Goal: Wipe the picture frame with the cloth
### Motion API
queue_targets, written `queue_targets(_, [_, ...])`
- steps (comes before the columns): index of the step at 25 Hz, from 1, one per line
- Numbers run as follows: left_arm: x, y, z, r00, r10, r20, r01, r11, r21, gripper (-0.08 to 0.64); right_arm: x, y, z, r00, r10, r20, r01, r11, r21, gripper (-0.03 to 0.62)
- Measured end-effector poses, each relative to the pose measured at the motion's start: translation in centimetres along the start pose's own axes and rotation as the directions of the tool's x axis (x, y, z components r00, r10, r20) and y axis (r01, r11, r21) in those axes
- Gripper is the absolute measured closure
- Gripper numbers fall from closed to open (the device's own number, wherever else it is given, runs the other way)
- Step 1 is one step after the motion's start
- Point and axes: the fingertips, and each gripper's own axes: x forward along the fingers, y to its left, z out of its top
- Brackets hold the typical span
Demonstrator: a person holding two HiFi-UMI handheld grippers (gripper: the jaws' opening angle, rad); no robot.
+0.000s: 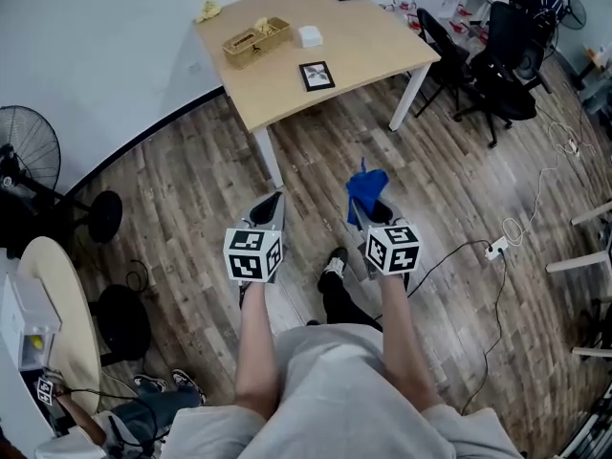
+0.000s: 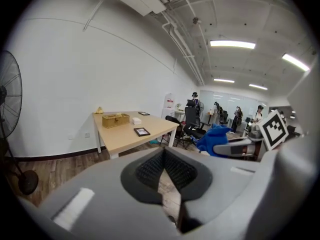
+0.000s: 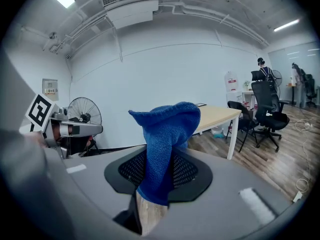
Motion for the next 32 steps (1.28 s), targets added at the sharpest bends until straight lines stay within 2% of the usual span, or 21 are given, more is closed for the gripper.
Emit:
queue_targets(8, [7.6, 1.9, 4.9, 0.999, -0.034, -0.014, 0.034, 0.999, 0.003, 0.509, 6.4, -4.7, 5.6, 1.000, 0.001, 0.025, -0.002, 0.999, 0.051, 0.483])
queue_targets(13, [12.1, 3.0, 7.1, 0.999, -0.029, -0.026, 0.029, 1.000, 0.006, 0.509, 10.5, -7.4, 7.3, 0.999, 0.036, 0.009, -0.036, 0.997, 0.074, 0.483])
queue_targets(16, [14.9, 4.2, 8.5, 0.999, -0.025, -0.032, 0.026, 1.000, 0.016, 0.509, 13.2, -9.5, 9.3, 0.999, 0.039, 0.028, -0.042, 0.994, 0.100, 0.483])
queue_targets(21, [18.5, 6.7, 11.2, 1.000, 0.010, -0.010, -0.010, 1.000, -0.013, 0.509, 15.8, -11.7, 12.4, 0.994, 0.075, 0.078, -0.084, 0.990, 0.116, 0.485])
queue_targets(26, [20.9, 6.9, 11.3, 0.999, 0.033, -0.032, -0.033, 0.999, -0.004, 0.509, 16.3, -14.8, 14.6, 0.987, 0.085, 0.137, -0.105, 0.983, 0.152, 0.485])
queue_targets(28, [21.1, 7.4, 10.7, 0.998, 0.039, -0.050, -0.040, 0.999, -0.005, 0.509, 16.6, -15.7, 15.0, 0.982, 0.077, 0.171, -0.113, 0.971, 0.209, 0.485])
queue_targets(30, [21.1, 8.4, 10.0, 0.997, 0.055, -0.060, -0.056, 0.998, -0.020, 0.509, 17.0, -16.3, 15.6, 0.975, 0.071, 0.212, -0.127, 0.956, 0.263, 0.486])
queue_targets(32, [21.3, 9.8, 9.7, 0.995, 0.072, -0.063, -0.074, 0.996, -0.042, 0.509, 18.1, -16.5, 16.2, 0.972, 0.069, 0.226, -0.129, 0.955, 0.265, 0.488])
